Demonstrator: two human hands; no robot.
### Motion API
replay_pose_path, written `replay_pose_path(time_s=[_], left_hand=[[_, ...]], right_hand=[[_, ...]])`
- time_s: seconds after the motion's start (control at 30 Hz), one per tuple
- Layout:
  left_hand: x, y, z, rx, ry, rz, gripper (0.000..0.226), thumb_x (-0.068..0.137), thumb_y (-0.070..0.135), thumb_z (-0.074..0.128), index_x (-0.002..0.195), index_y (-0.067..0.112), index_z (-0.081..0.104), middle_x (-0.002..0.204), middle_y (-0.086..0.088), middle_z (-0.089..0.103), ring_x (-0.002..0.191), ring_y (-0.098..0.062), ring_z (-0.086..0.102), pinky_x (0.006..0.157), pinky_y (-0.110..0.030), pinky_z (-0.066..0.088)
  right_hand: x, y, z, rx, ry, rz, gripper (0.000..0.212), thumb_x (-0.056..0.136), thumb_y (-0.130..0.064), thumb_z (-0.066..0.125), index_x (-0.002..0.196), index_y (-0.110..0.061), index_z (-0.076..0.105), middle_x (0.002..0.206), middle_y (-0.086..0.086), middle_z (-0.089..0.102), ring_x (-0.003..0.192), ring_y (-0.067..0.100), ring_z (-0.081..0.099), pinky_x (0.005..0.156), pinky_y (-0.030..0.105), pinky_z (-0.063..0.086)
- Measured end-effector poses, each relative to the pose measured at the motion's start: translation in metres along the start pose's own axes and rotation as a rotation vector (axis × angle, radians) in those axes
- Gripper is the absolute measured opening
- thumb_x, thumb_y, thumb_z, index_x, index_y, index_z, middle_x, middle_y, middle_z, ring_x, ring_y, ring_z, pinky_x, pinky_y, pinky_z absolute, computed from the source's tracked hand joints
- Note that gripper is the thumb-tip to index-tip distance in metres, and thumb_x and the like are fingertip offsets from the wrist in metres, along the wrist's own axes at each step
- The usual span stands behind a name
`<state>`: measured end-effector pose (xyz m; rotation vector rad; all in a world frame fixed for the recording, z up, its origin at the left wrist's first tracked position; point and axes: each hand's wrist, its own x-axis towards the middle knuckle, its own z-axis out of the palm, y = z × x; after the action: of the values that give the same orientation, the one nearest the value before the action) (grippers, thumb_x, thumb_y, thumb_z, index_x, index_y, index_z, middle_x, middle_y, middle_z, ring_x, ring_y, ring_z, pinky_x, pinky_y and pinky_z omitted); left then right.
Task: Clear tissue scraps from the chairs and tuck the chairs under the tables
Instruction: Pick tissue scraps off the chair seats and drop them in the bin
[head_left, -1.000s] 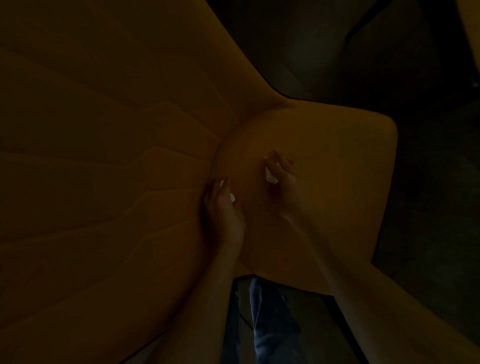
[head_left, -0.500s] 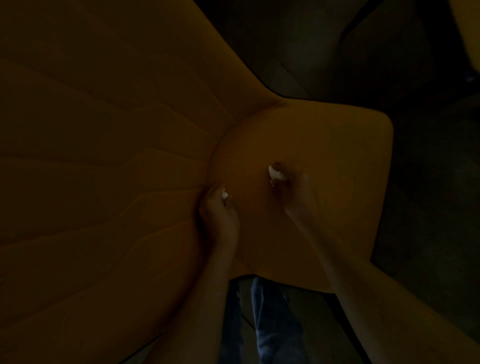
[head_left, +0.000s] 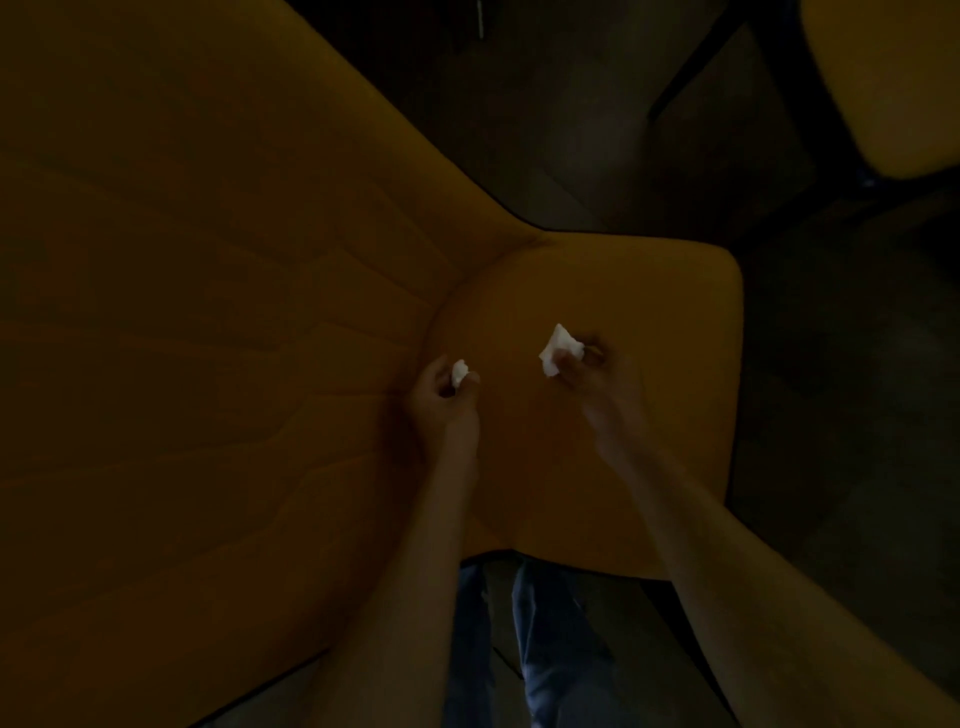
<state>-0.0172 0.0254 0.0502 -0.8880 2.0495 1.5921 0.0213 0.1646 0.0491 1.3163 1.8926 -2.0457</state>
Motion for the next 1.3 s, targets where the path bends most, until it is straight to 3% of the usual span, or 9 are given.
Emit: replay_pose_path(time_s=[0.2, 0.33, 0.5, 0.67, 0.8, 0.9, 1.13, 1.3], left_hand=[[-0.022, 0.037, 0.008, -0.053, -0.068, 0.087, 0.038, 0.091, 0.010, 0.069, 0.128, 0.014, 0.061, 0.120, -0.002, 0.067, 0.106, -0.015, 0.066, 0.088, -0.028, 0.055], [-0.038, 0.059, 0.013, -0.070, -0.121, 0.151, 0.040, 0.089, 0.012, 0.071, 0.128, 0.021, 0.062, 0.114, 0.005, 0.068, 0.096, -0.005, 0.066, 0.086, -0.030, 0.055], [-0.068, 0.084, 0.016, -0.056, -0.211, 0.201, 0.028, 0.083, 0.029, 0.076, 0.103, 0.047, 0.065, 0.102, 0.020, 0.071, 0.097, -0.009, 0.070, 0.088, -0.040, 0.058], [-0.110, 0.109, 0.027, -0.112, -0.252, 0.249, 0.032, 0.089, 0.014, 0.072, 0.120, 0.020, 0.067, 0.105, 0.007, 0.069, 0.098, -0.013, 0.068, 0.083, -0.031, 0.060], [-0.145, 0.132, 0.031, -0.135, -0.319, 0.291, 0.033, 0.090, 0.011, 0.071, 0.122, 0.016, 0.067, 0.107, 0.006, 0.069, 0.099, -0.010, 0.068, 0.080, -0.026, 0.059], [-0.174, 0.155, 0.034, -0.157, -0.387, 0.327, 0.033, 0.090, 0.009, 0.070, 0.122, 0.015, 0.066, 0.106, 0.005, 0.067, 0.099, -0.011, 0.067, 0.078, -0.022, 0.057], [-0.243, 0.215, 0.030, -0.147, -0.516, 0.423, 0.034, 0.089, 0.008, 0.070, 0.123, 0.012, 0.065, 0.118, -0.008, 0.068, 0.107, -0.020, 0.067, 0.085, -0.033, 0.059], [-0.296, 0.256, 0.026, -0.130, -0.609, 0.492, 0.036, 0.089, 0.012, 0.071, 0.124, 0.013, 0.066, 0.113, -0.002, 0.069, 0.106, -0.019, 0.068, 0.090, -0.039, 0.059]], right_hand=[[-0.019, -0.031, -0.007, 0.111, 0.056, 0.006, 0.029, 0.093, -0.012, 0.065, 0.121, -0.006, 0.058, 0.112, 0.009, 0.066, 0.098, 0.020, 0.069, 0.083, 0.033, 0.059], [-0.035, -0.054, -0.018, 0.153, 0.071, -0.046, 0.024, 0.093, -0.012, 0.064, 0.116, -0.010, 0.059, 0.114, 0.009, 0.065, 0.098, 0.017, 0.070, 0.078, 0.027, 0.059], [-0.061, -0.086, -0.035, 0.261, 0.104, -0.138, 0.025, 0.091, -0.015, 0.067, 0.112, -0.023, 0.057, 0.112, 0.002, 0.065, 0.094, 0.011, 0.070, 0.070, 0.020, 0.057], [-0.091, -0.117, -0.060, 0.249, 0.150, -0.250, 0.033, 0.092, -0.016, 0.066, 0.124, -0.020, 0.062, 0.107, -0.012, 0.062, 0.099, 0.011, 0.066, 0.082, 0.029, 0.060], [-0.116, -0.136, -0.085, 0.233, 0.225, -0.260, 0.026, 0.090, -0.023, 0.067, 0.112, -0.036, 0.065, 0.113, -0.012, 0.063, 0.106, 0.011, 0.064, 0.090, 0.039, 0.058], [-0.141, -0.156, -0.105, 0.240, 0.276, -0.278, 0.023, 0.092, -0.019, 0.064, 0.109, -0.035, 0.063, 0.112, -0.012, 0.061, 0.105, 0.010, 0.061, 0.092, 0.040, 0.056], [-0.205, -0.212, -0.145, 0.337, 0.403, -0.397, 0.022, 0.095, -0.016, 0.061, 0.112, -0.029, 0.063, 0.111, -0.008, 0.064, 0.105, 0.014, 0.065, 0.090, 0.039, 0.058], [-0.252, -0.249, -0.167, 0.438, 0.566, -0.499, 0.025, 0.094, -0.016, 0.063, 0.119, -0.013, 0.065, 0.114, 0.004, 0.067, 0.104, 0.017, 0.066, 0.083, 0.031, 0.059]])
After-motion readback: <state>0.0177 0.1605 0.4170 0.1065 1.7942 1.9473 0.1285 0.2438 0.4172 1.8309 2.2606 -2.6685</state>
